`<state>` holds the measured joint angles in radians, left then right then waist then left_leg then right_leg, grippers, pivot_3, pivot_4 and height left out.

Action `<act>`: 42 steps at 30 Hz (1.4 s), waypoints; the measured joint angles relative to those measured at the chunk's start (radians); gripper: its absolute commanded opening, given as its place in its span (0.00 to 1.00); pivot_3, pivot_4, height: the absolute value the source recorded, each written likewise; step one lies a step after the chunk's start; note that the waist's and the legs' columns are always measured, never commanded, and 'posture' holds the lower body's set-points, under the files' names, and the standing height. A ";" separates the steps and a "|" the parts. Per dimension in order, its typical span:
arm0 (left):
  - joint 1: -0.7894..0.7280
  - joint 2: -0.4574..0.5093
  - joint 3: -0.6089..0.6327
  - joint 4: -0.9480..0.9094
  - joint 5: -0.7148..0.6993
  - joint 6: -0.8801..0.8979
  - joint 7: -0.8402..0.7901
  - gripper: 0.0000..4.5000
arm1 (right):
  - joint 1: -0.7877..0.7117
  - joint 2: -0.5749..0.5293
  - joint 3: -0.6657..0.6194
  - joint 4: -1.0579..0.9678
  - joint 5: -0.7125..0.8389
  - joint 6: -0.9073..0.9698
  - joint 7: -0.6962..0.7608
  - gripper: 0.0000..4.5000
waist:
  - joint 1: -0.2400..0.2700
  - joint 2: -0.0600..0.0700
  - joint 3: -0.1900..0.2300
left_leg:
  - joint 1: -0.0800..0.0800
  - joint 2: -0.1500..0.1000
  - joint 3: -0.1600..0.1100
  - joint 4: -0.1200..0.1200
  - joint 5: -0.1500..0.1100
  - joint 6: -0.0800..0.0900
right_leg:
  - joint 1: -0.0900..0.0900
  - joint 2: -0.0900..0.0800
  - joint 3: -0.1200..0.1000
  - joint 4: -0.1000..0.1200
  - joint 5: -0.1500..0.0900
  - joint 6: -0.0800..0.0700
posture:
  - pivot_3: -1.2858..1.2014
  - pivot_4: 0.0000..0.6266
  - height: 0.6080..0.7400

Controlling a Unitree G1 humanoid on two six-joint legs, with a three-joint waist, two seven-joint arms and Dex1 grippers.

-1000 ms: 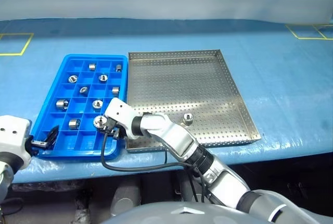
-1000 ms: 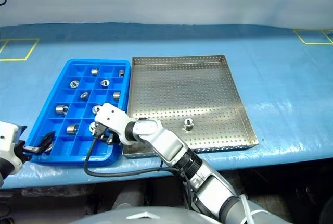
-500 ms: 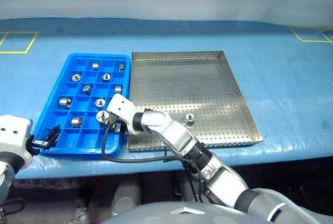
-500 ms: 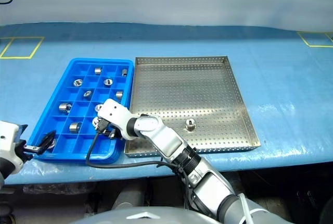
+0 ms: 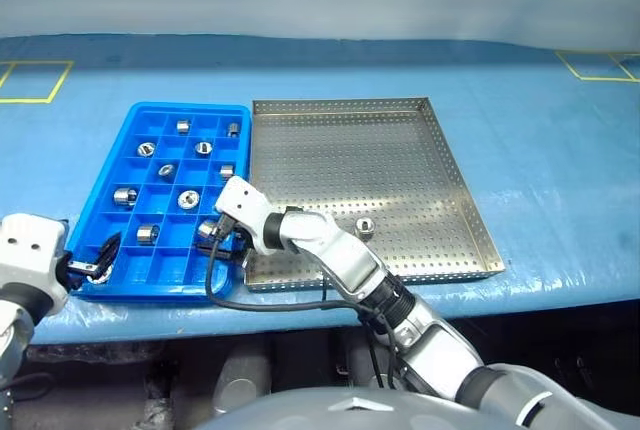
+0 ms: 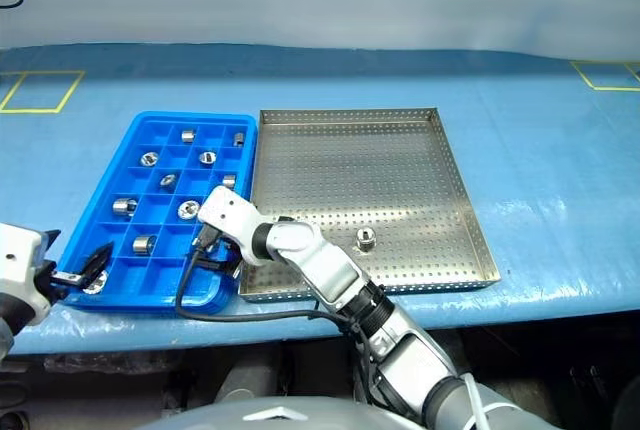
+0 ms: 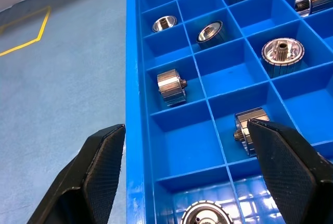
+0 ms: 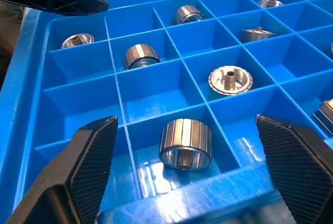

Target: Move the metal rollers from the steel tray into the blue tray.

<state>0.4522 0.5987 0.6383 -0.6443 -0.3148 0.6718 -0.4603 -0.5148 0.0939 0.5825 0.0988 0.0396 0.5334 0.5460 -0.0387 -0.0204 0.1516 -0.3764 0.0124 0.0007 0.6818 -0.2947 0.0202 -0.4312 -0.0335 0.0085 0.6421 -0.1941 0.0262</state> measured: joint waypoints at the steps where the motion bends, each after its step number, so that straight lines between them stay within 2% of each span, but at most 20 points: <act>1: -0.006 0.000 -0.002 0.000 -0.001 0.000 -0.001 0.91 | 0.010 -0.001 -0.012 -0.011 0.002 0.001 -0.006 1.00 | 0.000 0.000 0.000 | 0.000 0.000 0.000 0.000 0.000 0.000 | 0.000 0.000 0.000 0.000 0.000 0.000 | 0.51 0.24 1.00; 5: -0.049 0.000 -0.031 0.002 -0.011 -0.002 -0.009 0.91 | 0.023 -0.020 -0.065 -0.115 0.011 0.014 -0.024 1.00 | 0.002 0.001 0.001 | -0.001 0.000 -0.001 0.000 0.000 0.000 | 0.000 0.001 0.000 0.000 0.000 0.000 | 0.51 0.24 1.00; 8: -0.117 -0.002 -0.104 0.002 -0.020 -0.003 -0.016 0.91 | 0.025 -0.066 -0.145 -0.236 0.020 0.031 -0.049 1.00 | 0.005 0.000 0.000 | -0.001 -0.001 -0.001 0.000 0.000 0.000 | 0.001 0.000 -0.001 0.000 0.000 0.000 | 0.49 0.24 1.00; 13: -0.236 -0.023 -0.259 0.005 -0.020 -0.004 -0.017 0.91 | 0.088 -0.234 -0.283 -0.389 0.023 0.142 -0.070 1.00 | 0.000 -0.001 -0.001 | -0.001 -0.002 -0.001 0.000 0.000 0.001 | 0.001 -0.001 0.000 -0.001 0.000 0.001 | 0.46 0.24 1.00; 21: -0.405 -0.059 -0.423 0.095 -0.017 -0.016 -0.020 0.91 | 0.210 -0.330 -0.335 -0.490 0.019 0.284 -0.123 1.00 | -0.058 0.001 0.001 | -0.001 -0.001 0.001 -0.001 0.000 0.001 | -0.001 0.006 0.003 0.001 0.001 0.004 | 0.43 0.24 1.00; 29: -0.474 -0.117 -0.536 0.133 -0.018 -0.032 -0.021 0.91 | 0.306 -0.332 -0.366 -0.595 0.028 0.372 -0.186 1.00 | -0.108 0.001 0.001 | -0.001 0.000 0.001 0.000 -0.001 0.002 | 0.000 0.005 0.008 0.000 0.002 0.011 | 0.42 0.24 1.00; 35: -0.477 -0.120 -0.601 0.133 -0.018 -0.032 -0.037 0.91 | 0.376 -0.307 -0.364 -0.617 0.052 0.410 -0.215 1.00 | -0.131 0.001 0.001 | -0.001 0.000 0.001 0.000 -0.001 0.002 | 0.000 0.006 0.008 0.000 -0.001 0.015 | 0.41 0.24 1.00; 42: -0.468 -0.115 -0.627 0.133 -0.019 -0.031 -0.063 0.91 | 0.383 -0.282 -0.358 -0.611 0.063 0.413 -0.244 1.00 | -0.150 0.001 0.001 | -0.001 0.000 0.001 0.000 -0.001 0.002 | 0.000 0.006 0.009 0.000 -0.001 0.016 | 0.42 0.24 1.00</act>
<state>-0.0158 0.4837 0.0115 -0.5112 -0.3343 0.6403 -0.5231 -0.1316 -0.1885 0.2247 -0.5124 0.1028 0.9464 0.3021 -0.1884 -0.0191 0.1523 -0.3775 0.0121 0.0016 0.6819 -0.2957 0.0220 -0.4314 -0.0278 0.0171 0.6421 -0.1951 0.0419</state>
